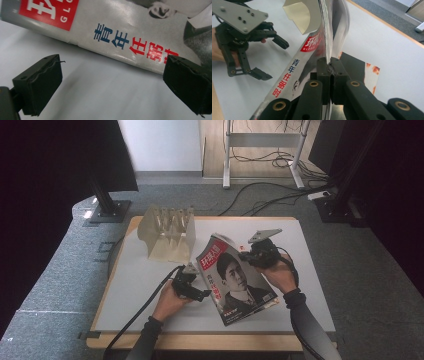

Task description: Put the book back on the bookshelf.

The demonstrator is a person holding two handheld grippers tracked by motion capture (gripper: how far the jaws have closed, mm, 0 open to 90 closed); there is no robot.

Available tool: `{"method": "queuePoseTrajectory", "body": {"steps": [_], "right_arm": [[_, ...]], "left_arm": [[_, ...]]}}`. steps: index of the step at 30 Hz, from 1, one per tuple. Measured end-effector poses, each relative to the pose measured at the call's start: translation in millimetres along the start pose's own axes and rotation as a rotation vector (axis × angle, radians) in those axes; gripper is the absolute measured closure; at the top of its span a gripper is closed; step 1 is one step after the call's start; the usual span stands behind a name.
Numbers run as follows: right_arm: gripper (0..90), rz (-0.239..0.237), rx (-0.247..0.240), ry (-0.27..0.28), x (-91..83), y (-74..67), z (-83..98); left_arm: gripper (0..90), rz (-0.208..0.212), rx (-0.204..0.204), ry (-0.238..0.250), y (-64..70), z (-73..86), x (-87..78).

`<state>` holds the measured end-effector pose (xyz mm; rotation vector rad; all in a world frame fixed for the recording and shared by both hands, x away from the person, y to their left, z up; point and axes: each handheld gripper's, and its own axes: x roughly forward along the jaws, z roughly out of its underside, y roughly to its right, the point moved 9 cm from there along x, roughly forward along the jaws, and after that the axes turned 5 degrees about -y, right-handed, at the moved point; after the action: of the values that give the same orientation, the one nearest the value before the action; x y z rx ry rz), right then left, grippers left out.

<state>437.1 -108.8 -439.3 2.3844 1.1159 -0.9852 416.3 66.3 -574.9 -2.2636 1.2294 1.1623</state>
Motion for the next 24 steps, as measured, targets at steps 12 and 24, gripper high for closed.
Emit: {"method": "queuePoseTrajectory", "body": {"steps": [12,24], "right_arm": [[86.3,0.011,-0.025,0.045,-28.1,-1.7,-12.9],[86.2,-0.013,-0.032,0.067,-34.7,-4.4,-17.4]], "left_arm": [[3.6,0.071,-0.021,0.029,-1.3,-22.9,12.6],[6.2,0.165,-0.06,0.122,-1.7,-38.0,15.3]]}}
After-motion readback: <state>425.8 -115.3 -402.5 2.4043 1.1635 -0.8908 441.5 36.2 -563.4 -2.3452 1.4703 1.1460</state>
